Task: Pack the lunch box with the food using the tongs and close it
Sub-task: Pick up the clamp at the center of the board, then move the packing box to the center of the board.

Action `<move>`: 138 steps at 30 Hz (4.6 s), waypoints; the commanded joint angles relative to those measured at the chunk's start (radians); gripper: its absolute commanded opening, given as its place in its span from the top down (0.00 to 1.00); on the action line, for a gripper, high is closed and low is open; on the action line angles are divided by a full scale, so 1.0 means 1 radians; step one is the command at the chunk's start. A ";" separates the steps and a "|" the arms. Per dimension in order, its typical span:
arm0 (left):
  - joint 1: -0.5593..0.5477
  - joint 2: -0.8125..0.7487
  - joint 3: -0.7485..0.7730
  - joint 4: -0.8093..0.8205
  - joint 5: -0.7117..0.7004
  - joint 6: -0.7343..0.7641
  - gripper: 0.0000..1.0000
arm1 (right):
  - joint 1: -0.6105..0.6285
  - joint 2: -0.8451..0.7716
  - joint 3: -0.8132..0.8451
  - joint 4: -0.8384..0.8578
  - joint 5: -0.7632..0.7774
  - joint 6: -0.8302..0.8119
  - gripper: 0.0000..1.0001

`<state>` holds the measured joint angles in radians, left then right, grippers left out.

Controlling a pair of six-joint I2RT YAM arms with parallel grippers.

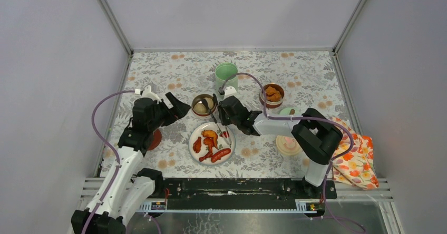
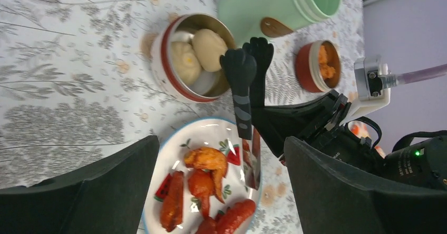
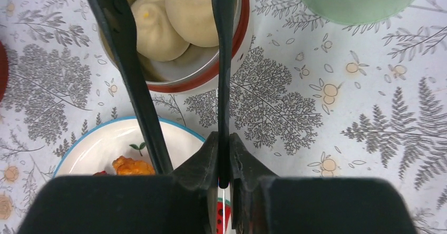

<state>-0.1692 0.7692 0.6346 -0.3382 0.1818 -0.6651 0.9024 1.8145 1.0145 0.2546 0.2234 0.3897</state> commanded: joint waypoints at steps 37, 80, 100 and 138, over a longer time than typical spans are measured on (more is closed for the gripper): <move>-0.583 0.451 -0.046 0.806 -0.149 -0.454 1.00 | -0.006 -0.544 -0.136 -0.248 0.203 0.061 1.00; -0.326 0.630 0.447 0.270 -0.289 -0.080 0.18 | -0.087 -0.647 -0.224 -0.358 0.405 -0.039 1.00; -0.257 1.175 1.014 -0.040 -0.364 0.204 0.57 | -0.098 -0.768 -0.293 -0.357 0.413 -0.069 1.00; -0.497 0.990 0.813 -0.167 -0.708 0.315 0.97 | -0.099 -0.985 -0.285 -0.533 0.405 -0.041 1.00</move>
<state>-0.6666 1.7844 1.4658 -0.5720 -0.4610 -0.3420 0.8108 0.8536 0.7185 -0.2947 0.6342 0.3447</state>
